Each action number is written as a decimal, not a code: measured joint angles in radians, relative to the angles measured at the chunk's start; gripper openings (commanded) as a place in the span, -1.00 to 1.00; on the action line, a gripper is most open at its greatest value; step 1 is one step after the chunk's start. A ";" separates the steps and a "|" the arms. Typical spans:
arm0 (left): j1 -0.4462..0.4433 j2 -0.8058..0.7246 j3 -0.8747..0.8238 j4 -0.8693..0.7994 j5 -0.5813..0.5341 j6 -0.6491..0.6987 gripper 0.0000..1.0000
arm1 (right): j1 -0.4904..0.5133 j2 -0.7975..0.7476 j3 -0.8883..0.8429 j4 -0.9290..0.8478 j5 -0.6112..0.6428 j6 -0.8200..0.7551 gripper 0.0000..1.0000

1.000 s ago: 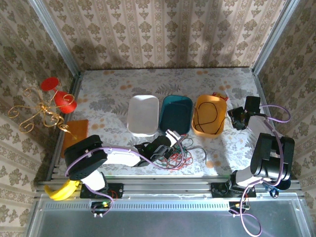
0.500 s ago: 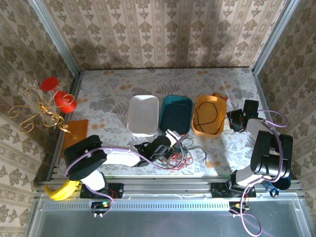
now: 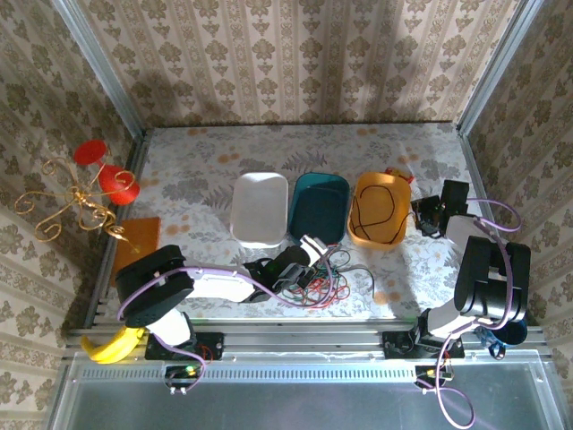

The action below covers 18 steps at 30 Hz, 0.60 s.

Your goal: Untangle the cables

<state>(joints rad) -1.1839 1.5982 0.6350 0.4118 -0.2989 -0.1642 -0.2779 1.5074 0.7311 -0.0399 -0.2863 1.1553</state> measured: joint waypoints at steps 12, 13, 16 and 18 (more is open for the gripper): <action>0.000 0.000 0.000 -0.001 0.006 0.000 -1.00 | 0.008 -0.016 -0.035 0.008 -0.011 0.012 -0.67; 0.000 0.000 0.000 -0.001 0.006 0.000 -1.00 | 0.008 -0.016 -0.035 0.007 -0.012 0.014 -0.71; 0.000 0.000 0.000 -0.001 0.006 0.000 -1.00 | 0.008 -0.023 -0.035 0.008 -0.014 0.022 -0.80; 0.000 0.000 0.000 -0.002 0.006 0.000 -1.00 | 0.008 -0.034 -0.035 0.007 -0.014 0.023 -0.83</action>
<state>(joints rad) -1.1839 1.5982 0.6350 0.4103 -0.2924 -0.1642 -0.2699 1.4731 0.6964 -0.0330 -0.3004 1.1786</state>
